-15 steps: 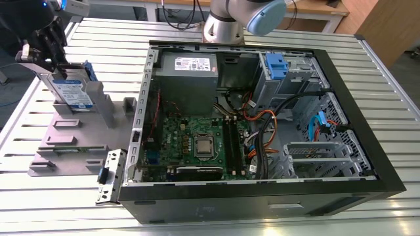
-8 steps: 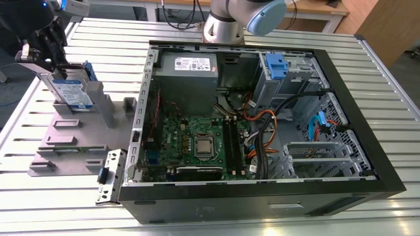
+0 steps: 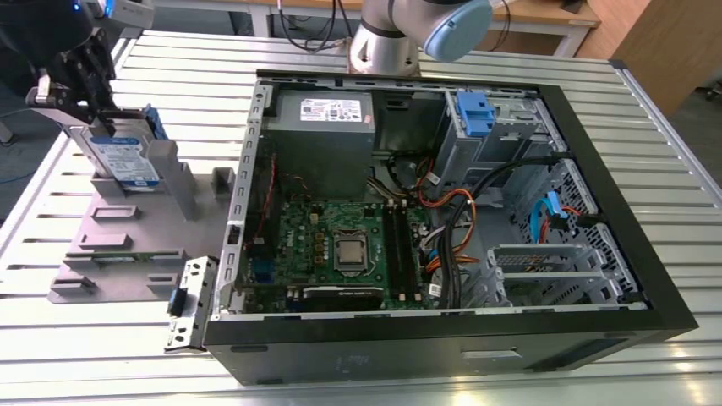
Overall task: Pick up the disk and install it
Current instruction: 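Pick up the disk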
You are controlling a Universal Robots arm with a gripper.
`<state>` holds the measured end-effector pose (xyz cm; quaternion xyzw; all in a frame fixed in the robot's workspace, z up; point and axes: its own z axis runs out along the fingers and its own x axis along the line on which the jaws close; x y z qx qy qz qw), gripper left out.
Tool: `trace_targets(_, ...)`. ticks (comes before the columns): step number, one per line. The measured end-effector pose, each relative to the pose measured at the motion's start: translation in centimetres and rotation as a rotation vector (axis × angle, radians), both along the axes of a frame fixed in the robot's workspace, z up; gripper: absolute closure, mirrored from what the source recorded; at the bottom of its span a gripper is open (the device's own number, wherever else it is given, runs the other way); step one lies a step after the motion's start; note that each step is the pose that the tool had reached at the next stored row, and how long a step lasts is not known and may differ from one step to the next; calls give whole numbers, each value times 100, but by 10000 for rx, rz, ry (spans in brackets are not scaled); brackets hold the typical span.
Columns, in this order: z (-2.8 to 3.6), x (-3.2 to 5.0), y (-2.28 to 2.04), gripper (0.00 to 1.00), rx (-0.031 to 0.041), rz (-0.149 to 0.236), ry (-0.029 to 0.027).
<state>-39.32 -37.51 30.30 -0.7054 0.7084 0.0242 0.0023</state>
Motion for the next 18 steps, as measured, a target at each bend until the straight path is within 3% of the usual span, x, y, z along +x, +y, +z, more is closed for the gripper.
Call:
trace_targets(8, 111, 0, 0, 65, -15, -3, 2)
trace_targets(18, 124, 0, 0, 65, -14, -3, 2)
